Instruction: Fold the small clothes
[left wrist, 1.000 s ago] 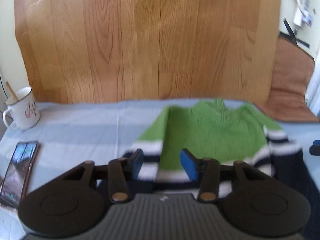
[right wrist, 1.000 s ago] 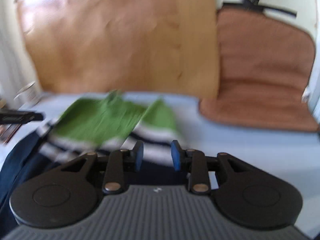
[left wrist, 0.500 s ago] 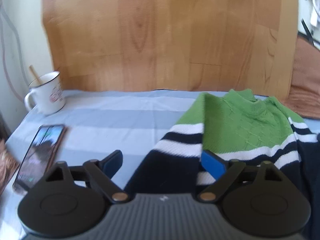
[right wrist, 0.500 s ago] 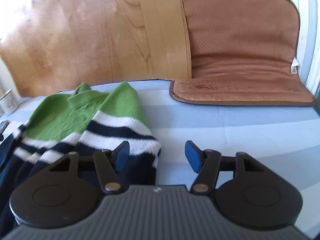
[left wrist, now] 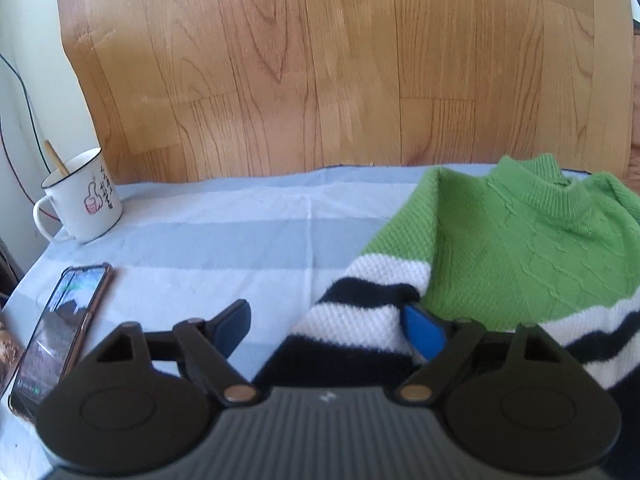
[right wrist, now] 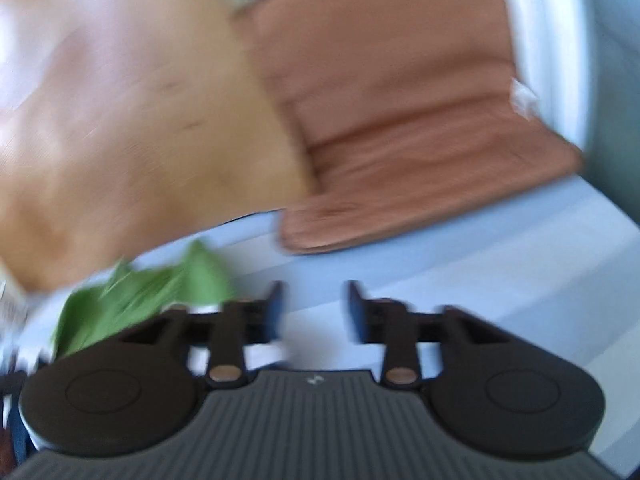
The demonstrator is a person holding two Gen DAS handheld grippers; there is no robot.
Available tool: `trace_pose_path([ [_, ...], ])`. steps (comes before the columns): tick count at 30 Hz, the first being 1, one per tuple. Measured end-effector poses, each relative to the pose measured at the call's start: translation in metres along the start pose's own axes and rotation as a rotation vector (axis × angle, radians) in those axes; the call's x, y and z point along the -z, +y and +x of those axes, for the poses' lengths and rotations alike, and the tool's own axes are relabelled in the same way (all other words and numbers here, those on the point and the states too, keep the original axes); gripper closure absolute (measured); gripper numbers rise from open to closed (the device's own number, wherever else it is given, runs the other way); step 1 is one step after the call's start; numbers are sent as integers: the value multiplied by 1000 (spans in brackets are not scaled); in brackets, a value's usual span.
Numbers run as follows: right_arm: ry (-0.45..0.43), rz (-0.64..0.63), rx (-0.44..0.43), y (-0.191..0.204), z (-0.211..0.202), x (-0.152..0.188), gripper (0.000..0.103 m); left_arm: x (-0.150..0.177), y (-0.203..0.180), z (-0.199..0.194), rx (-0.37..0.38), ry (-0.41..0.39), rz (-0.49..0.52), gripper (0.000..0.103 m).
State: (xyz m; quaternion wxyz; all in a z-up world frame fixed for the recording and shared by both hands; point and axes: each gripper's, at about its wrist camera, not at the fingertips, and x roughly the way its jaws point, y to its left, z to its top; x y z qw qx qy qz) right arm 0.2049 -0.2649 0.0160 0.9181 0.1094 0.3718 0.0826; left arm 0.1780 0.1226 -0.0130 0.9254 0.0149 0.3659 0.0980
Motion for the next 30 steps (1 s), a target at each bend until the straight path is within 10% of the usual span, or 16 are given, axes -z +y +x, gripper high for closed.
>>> trace_pose_path([
  [9, 132, -301, 28, 91, 73, 5, 42, -9, 1, 4, -30, -17, -26, 21],
  [11, 150, -324, 54, 84, 78, 2, 96, -10, 2, 8, -23, -5, -24, 52],
  [12, 150, -292, 41, 73, 74, -4, 97, -11, 3, 11, -14, 6, -22, 77],
  [14, 109, -253, 55, 55, 63, -17, 98, -14, 7, 14, -1, 2, -34, 95],
  [24, 76, -128, 411, -55, 79, -42, 100, -23, 22, 42, -99, 34, -114, 89],
  [27, 69, 75, 309, -81, 63, -35, 96, -21, 17, 34, -137, 37, -68, 60],
  [30, 54, 95, 192, -76, 29, -27, 94, -16, 30, 16, -88, 31, -82, 55],
])
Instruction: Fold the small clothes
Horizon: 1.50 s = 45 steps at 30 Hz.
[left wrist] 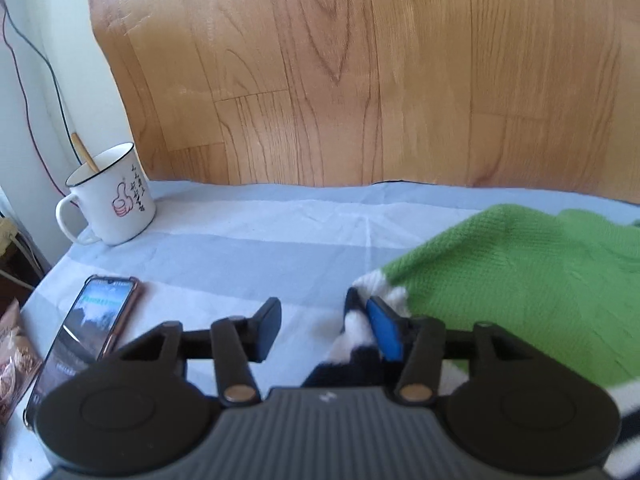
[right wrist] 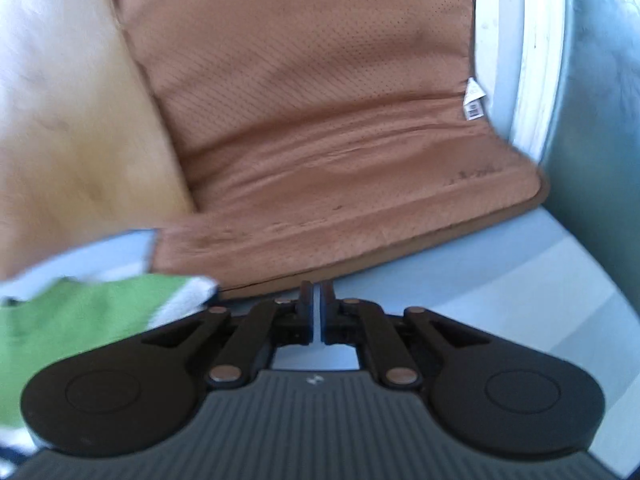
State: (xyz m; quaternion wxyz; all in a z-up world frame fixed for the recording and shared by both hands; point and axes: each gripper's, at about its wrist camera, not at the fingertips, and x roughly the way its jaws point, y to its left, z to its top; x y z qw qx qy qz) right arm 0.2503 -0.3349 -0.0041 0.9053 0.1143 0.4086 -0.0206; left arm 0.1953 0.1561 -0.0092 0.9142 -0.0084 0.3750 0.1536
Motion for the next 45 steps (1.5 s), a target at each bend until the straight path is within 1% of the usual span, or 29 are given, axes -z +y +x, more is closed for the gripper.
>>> trace_pose_path([
  [3, 12, -68, -117, 25, -34, 19, 86, 11, 16, -25, 79, -2, -28, 54],
  [4, 14, -108, -165, 33, -50, 29, 78, 18, 21, -36, 108, -7, -28, 53],
  [5, 23, -147, -221, 43, -64, 40, 60, 26, 26, -46, 133, -13, -22, 50],
  [7, 38, -198, -311, 57, -89, 63, 42, 47, 33, -70, 184, -17, -3, 47],
  [10, 56, -214, -339, 60, -115, 98, 42, 78, 45, -100, 295, -1, 26, 45],
  [12, 71, -171, -344, 50, -122, 113, 42, 100, 53, -119, 375, 22, 31, 43],
  [15, 108, -141, -351, 34, -129, 135, 43, 132, 62, -145, 524, 76, 23, 43],
  [17, 130, -139, -356, 32, -130, 145, 50, 149, 64, -155, 584, 117, 20, 43],
  [18, 140, -145, -367, 32, -128, 151, 53, 156, 62, -159, 597, 127, 20, 43],
  [19, 118, -164, -368, 31, -130, 155, 58, 163, 62, -165, 595, 114, 27, 43],
  [21, 88, -216, -332, 40, -135, 164, 90, 169, 54, -175, 589, 106, 48, 43],
  [22, 81, -207, -337, 40, -136, 165, 92, 171, 52, -178, 588, 105, 51, 45],
  [23, 58, -192, -337, 39, -140, 166, 93, 171, 50, -180, 590, 105, 51, 51],
  [24, 29, -195, -321, 39, -148, 166, 93, 172, 46, -181, 585, 106, 54, 64],
  [25, -3, -197, -307, 37, -158, 168, 94, 172, 46, -183, 557, 102, 64, 69],
  [26, -34, -194, -287, 35, -169, 170, 94, 172, 45, -183, 528, 100, 74, 80],
  [27, -55, -187, -265, 32, -178, 173, 94, 171, 48, -182, 515, 98, 77, 84],
  [28, -62, -178, -248, 28, -185, 178, 94, 171, 52, -181, 519, 99, 67, 84],
  [30, -16, -163, -219, 19, -183, 190, 95, 174, 60, -179, 539, 110, 45, 84],
  [32, 70, -161, -193, 14, -169, 198, 93, 175, 68, -177, 548, 110, 38, 79],
  [33, 47, -148, -190, 13, -170, 198, 90, 174, 71, -176, 547, 108, 34, 77],
  [34, 45, -140, -169, 15, -171, 193, 74, 173, 76, -178, 539, 99, 28, 75],
  [35, 23, -143, -171, 18, -175, 188, 71, 172, 80, -180, 531, 84, 19, 66],
  [36, -14, -159, -196, 23, -180, 181, 71, 171, 89, -183, 524, 64, 3, 56],
  [38, -55, -220, -237, 41, -187, 169, 70, 169, 101, -189, 503, 27, -38, 47],
  [40, -70, -300, -269, 70, -185, 160, 65, 168, 117, -190, 474, 6, -84, 43],
  [41, -62, -334, -306, 84, -181, 154, 61, 168, 124, -189, 460, 3, -110, 41],
  [42, -43, -348, -355, 100, -175, 151, 61, 168, 132, -188, 451, 5, -140, 40],
  [45, 65, -341, -555, 156, -151, 141, 60, 171, 156, -182, 459, 14, -239, 40],
])
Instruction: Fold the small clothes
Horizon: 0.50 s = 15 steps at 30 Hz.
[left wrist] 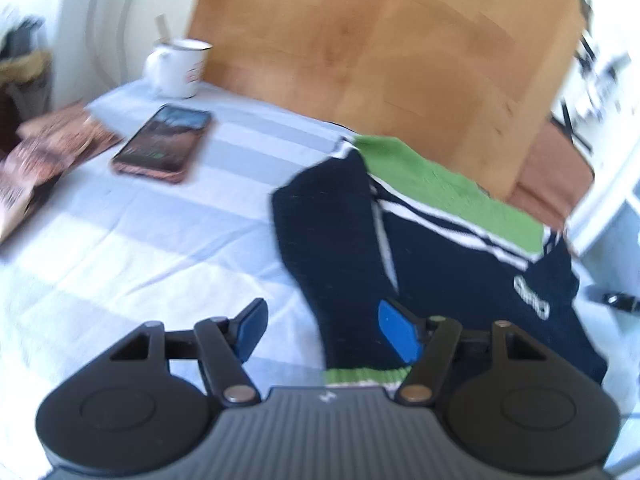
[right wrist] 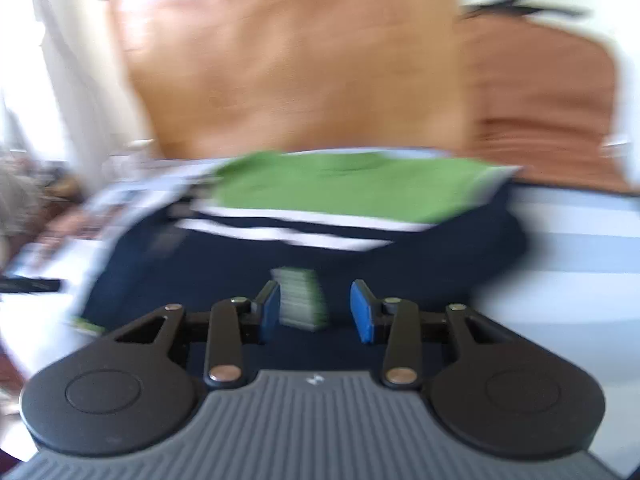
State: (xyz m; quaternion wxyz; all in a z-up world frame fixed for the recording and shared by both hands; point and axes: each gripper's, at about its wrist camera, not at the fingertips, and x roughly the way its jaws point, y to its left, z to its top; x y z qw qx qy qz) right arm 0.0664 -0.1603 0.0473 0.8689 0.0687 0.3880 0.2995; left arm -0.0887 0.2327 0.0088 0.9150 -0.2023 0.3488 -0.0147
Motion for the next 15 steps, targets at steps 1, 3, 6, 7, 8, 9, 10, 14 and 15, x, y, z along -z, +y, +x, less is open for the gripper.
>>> trace_pose_path([
  [1, 28, 5, -71, 13, 20, -9, 59, 0, 6, -3, 2, -11, -25, 40],
  [3, 87, 18, -200, 35, 57, -22, 57, 2, 16, -8, -6, -27, -51, 40],
  [6, 148, 2, -281, 71, 115, -34, 56, 8, 31, -14, -26, -32, -89, 40],
  [7, 156, -22, -300, 81, 133, -37, 56, 11, 35, -17, -27, -31, -103, 40],
  [8, 167, -51, -305, 89, 150, -39, 53, 14, 38, -18, -24, -30, -116, 40],
  [9, 173, -76, -285, 95, 163, -40, 51, 16, 42, -21, -18, -28, -127, 40],
  [10, 178, -87, -252, 100, 172, -37, 49, 19, 44, -23, -10, -26, -134, 40],
  [14, 200, 28, -250, 95, 204, -31, 49, 29, 38, -27, 41, -22, -102, 31],
  [15, 212, 28, -263, 100, 206, -31, 53, 31, 33, -26, 51, -22, -86, 30],
])
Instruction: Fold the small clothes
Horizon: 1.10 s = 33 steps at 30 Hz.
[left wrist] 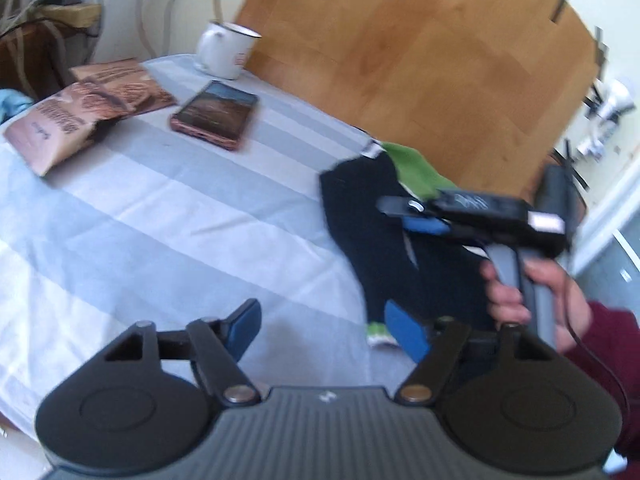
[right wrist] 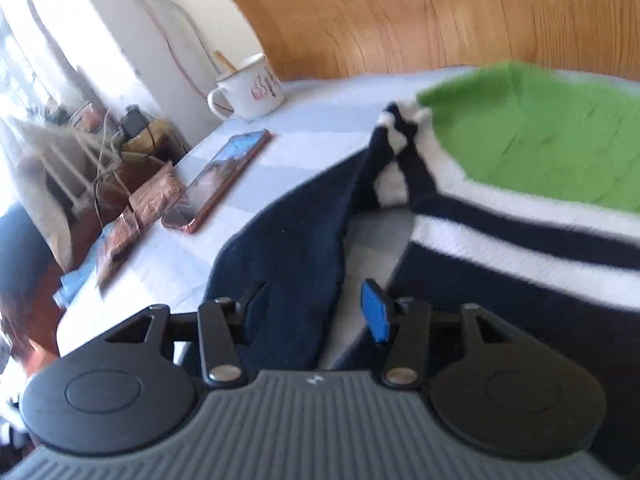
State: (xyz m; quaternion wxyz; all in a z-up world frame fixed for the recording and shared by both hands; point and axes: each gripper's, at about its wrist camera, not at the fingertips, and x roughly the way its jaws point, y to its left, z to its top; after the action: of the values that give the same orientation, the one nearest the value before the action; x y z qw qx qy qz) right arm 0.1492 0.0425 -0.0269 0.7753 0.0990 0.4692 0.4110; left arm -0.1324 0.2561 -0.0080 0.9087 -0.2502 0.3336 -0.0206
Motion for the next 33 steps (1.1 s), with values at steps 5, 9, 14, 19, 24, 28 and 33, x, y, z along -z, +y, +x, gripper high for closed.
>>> trace_pose_path([
  [5, 14, -49, -52, 16, -17, -19, 97, -2, -21, 11, 55, 10, 66, 25],
  [9, -75, -181, 35, 5, -77, -57, 98, -3, -42, 25, 84, 17, 110, 9],
  [14, -84, -303, 282, -44, -140, -90, 98, 5, -75, 53, 107, 89, 185, 6],
  [19, -42, -317, 509, -106, -173, -94, 98, 17, -111, 78, 131, 188, 281, 17],
  [24, -46, -278, 637, -152, -163, -87, 97, 31, -142, 91, 63, 222, 404, 91],
  [28, -68, -234, 653, -173, -136, -77, 97, 27, -161, 85, 85, 203, 408, 91],
  [33, -99, -223, 722, -179, -119, -79, 97, 35, -193, 82, 193, 205, 490, 23],
])
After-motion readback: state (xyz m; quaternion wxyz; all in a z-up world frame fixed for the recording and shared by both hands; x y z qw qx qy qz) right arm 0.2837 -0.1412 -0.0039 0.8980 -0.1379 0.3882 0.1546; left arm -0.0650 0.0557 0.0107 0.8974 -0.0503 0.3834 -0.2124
